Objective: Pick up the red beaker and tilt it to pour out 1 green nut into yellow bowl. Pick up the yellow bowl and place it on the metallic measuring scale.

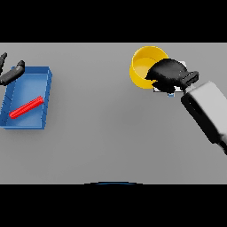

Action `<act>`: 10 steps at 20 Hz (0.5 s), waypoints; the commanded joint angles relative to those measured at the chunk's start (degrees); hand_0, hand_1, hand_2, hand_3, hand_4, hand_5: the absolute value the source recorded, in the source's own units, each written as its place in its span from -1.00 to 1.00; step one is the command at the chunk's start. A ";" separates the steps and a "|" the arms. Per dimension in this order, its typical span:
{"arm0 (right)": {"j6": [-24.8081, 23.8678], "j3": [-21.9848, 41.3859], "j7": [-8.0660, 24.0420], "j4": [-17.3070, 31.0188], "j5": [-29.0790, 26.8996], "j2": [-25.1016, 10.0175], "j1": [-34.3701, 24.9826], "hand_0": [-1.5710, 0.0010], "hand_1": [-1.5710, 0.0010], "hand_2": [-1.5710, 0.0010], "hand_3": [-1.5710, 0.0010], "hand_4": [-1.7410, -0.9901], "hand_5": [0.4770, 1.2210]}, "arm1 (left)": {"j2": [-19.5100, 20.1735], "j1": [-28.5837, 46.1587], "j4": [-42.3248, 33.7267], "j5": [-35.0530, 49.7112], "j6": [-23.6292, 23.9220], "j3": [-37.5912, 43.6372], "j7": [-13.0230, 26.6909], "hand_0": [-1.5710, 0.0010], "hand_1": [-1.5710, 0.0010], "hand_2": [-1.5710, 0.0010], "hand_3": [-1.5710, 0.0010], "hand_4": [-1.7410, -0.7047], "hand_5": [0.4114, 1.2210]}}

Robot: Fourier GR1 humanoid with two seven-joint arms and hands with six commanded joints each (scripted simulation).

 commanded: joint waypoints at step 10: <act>-9.49 -3.11 -3.35 20.21 1.64 -0.43 -4.35 -1.00 -1.00 -0.93 -0.49 -1.00 1.00 | -0.07 1.63 -2.89 0.32 0.34 -0.39 3.36 1.00 1.00 1.00 1.00 0.70 -0.11</act>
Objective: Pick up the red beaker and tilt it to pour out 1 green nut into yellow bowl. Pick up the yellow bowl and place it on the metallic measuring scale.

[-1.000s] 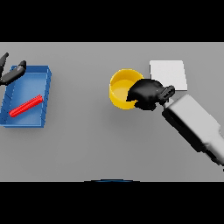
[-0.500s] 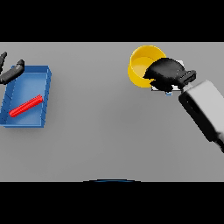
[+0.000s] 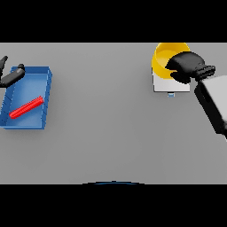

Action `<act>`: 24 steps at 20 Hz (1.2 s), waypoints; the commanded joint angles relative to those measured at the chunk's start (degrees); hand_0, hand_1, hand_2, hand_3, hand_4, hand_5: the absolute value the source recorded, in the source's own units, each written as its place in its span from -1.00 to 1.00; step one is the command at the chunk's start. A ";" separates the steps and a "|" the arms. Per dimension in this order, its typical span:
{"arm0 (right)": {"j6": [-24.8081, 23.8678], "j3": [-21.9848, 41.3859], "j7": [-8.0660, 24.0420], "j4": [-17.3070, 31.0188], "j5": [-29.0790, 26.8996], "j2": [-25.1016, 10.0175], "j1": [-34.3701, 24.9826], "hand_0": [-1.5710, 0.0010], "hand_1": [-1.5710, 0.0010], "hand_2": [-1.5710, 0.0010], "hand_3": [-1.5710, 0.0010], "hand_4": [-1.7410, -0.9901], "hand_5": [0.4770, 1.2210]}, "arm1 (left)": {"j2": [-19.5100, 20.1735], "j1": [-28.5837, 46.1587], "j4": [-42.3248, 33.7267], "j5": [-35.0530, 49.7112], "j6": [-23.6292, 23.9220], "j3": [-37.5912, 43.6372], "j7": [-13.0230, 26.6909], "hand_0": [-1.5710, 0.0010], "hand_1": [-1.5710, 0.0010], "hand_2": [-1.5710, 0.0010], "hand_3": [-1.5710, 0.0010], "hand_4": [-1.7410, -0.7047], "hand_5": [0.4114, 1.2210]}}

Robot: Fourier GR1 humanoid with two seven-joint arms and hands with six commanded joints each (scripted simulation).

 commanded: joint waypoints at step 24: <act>-1.21 -2.92 -2.15 15.76 -2.62 3.40 -2.38 0.38 0.41 0.52 0.59 -0.32 0.04 | -0.55 -0.82 1.48 -0.30 0.12 -0.14 -0.33 1.00 1.00 1.00 1.00 0.75 -0.14</act>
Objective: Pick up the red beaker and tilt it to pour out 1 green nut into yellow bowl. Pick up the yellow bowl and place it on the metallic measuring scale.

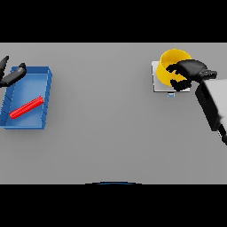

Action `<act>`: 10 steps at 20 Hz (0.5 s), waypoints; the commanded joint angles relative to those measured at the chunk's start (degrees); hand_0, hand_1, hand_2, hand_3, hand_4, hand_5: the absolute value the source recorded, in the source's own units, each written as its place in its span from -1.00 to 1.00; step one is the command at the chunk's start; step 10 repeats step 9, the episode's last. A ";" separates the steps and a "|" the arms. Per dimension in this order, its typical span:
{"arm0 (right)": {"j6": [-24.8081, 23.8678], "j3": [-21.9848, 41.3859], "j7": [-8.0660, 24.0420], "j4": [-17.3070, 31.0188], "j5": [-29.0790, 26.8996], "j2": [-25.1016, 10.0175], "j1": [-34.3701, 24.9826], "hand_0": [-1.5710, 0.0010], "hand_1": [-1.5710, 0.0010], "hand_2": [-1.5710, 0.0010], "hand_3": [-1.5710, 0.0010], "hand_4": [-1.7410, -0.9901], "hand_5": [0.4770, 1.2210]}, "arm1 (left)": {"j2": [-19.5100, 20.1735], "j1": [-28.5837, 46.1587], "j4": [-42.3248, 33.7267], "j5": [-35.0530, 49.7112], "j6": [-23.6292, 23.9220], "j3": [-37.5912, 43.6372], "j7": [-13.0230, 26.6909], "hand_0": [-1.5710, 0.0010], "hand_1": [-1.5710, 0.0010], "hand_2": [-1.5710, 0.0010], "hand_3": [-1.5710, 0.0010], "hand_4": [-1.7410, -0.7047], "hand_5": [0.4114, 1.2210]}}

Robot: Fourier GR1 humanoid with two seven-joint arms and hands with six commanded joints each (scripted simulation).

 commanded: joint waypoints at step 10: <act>1.94 1.40 1.18 0.16 1.25 -0.02 -0.69 0.92 0.92 0.94 0.94 -0.07 -0.19 | 0.22 0.48 -1.60 -0.25 -0.10 -0.54 0.44 1.00 1.00 1.00 1.00 0.75 -0.14</act>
